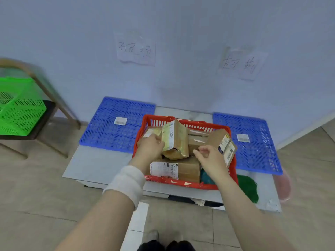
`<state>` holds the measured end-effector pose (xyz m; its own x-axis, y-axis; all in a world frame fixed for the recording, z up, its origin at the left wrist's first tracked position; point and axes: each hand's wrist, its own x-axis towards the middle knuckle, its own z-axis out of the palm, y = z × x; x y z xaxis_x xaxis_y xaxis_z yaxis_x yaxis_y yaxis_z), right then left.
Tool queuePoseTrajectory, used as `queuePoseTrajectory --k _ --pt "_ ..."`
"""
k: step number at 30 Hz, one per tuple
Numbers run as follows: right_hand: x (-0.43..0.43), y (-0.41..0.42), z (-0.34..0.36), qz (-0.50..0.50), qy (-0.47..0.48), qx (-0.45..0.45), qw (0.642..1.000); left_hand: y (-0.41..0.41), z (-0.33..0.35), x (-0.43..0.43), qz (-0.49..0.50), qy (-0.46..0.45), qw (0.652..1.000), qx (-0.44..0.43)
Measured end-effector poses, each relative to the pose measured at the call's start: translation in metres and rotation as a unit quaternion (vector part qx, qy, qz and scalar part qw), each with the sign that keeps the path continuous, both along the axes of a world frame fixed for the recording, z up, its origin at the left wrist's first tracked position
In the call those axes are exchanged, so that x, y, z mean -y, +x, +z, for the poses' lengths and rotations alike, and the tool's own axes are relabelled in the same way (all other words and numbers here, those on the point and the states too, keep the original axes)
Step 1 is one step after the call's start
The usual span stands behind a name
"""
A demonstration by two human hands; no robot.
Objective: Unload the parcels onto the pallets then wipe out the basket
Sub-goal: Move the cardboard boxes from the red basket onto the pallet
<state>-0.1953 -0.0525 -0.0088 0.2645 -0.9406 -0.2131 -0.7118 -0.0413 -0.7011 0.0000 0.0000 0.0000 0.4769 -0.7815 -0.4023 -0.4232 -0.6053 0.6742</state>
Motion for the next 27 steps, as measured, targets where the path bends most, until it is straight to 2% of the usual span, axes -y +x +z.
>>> queuePoseTrajectory --k 2,5,10,15,19,23,27 --pt "0.010 0.009 -0.016 -0.018 0.043 -0.008 0.999 0.005 -0.022 0.006 0.030 0.000 0.998 -0.055" --pt "0.019 0.021 -0.041 -0.016 0.089 -0.009 0.996 0.006 -0.057 0.009 0.075 0.048 0.990 -0.107" --pt "0.035 0.046 -0.064 -0.039 0.158 0.037 0.986 -0.005 -0.091 0.024 0.177 0.034 0.961 -0.209" --pt "0.035 0.061 -0.078 -0.052 0.188 0.067 0.979 -0.015 -0.108 0.031 0.263 0.011 0.932 -0.251" --pt "0.036 0.068 -0.080 -0.053 0.207 0.069 0.974 -0.023 -0.112 0.034 0.282 0.009 0.909 -0.306" --pt "0.038 0.067 -0.075 -0.076 0.217 0.100 0.968 -0.025 -0.110 0.034 0.299 0.004 0.906 -0.299" --pt "0.038 0.058 -0.065 -0.128 0.232 0.174 0.948 -0.029 -0.098 0.030 0.300 -0.040 0.898 -0.320"
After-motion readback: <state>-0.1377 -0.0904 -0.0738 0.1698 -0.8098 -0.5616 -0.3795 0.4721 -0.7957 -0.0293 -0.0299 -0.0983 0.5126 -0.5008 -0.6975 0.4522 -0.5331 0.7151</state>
